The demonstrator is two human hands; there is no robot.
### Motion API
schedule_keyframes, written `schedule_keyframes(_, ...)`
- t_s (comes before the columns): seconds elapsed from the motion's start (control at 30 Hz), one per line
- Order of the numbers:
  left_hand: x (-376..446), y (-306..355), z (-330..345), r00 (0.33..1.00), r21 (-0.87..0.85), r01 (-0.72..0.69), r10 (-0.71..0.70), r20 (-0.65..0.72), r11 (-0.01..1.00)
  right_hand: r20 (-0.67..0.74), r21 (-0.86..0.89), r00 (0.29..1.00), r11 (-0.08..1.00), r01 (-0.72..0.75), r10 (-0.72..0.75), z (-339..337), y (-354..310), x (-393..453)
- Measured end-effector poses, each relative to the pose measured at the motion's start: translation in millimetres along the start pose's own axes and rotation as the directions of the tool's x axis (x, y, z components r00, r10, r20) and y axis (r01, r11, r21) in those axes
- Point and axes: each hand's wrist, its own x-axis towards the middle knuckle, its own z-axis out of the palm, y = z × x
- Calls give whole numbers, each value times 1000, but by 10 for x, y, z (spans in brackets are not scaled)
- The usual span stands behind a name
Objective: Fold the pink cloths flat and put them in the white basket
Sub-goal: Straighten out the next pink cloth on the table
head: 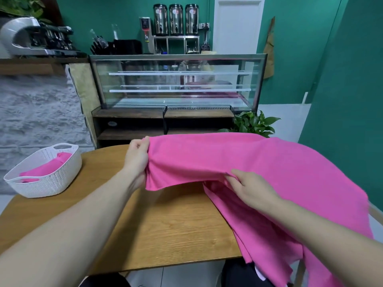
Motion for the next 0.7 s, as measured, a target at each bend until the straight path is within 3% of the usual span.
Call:
schedule_keyframes(0.07, -87, 12, 20, 983, 73, 107, -116, 142, 992, -48, 239, 999, 971, -6, 18, 13, -239, 166)
schedule_keyframes(0.13, -142, -25, 57, 959, 231, 122, -175, 223, 965, -95, 403, 994, 915, -13, 56, 0, -544, 372)
schedule_keyframes(0.2, -123, -109, 73, 982, 451, 68, -139, 125, 890, -75, 486, 994, 874, -32, 78, -35, -856, 559)
schedule_keyframes(0.27, -185, -170, 67, 996, 582, 59, -13, -83, 811, -24, 515, 997, 856, -46, 67, -12, -1070, 699)
schedule_keyframes(0.3, -231, -187, 49, 985, 512, 66, 26, -170, 856, -7, 531, 998, 845, -55, 69, 24, -1142, 755)
schedule_keyframes(0.33, -245, -251, 14, 973, 338, 94, -15, -229, 936, 5, 555, 997, 829, -65, 75, 62, -1201, 791)
schedule_keyframes(0.37, -310, -287, -13, 964, 119, 174, -144, -223, 978, 18, 577, 997, 813, -77, 81, 102, -1254, 820)
schedule_keyframes(0.4, -359, -342, -51, 948, -56, 293, -298, -112, 954, 34, 606, 996, 790, -87, 84, 153, -1299, 836)
schedule_keyframes(0.47, -446, -382, -115, 847, -151, 517, -478, 231, 843, 121, 664, 991, 737, -126, 61, 276, -1397, 834)
schedule_keyframes(0.53, -426, -392, -153, 738, -146, 620, -510, 442, 771, 245, 683, 969, 710, -170, -3, 457, -1515, 833)
schedule_keyframes(0.57, -395, -371, -152, 719, -180, 636, -493, 490, 750, 274, 665, 960, 731, -151, -51, 524, -1557, 815)
schedule_keyframes(0.63, -242, -356, -137, 753, -284, 630, -479, 451, 723, 279, 569, 951, 821, -49, -137, 663, -1605, 828)
schedule_keyframes(0.7, -10, -407, -131, 824, -280, 562, -500, 266, 778, 281, 437, 935, 896, 73, -214, 793, -1565, 857)
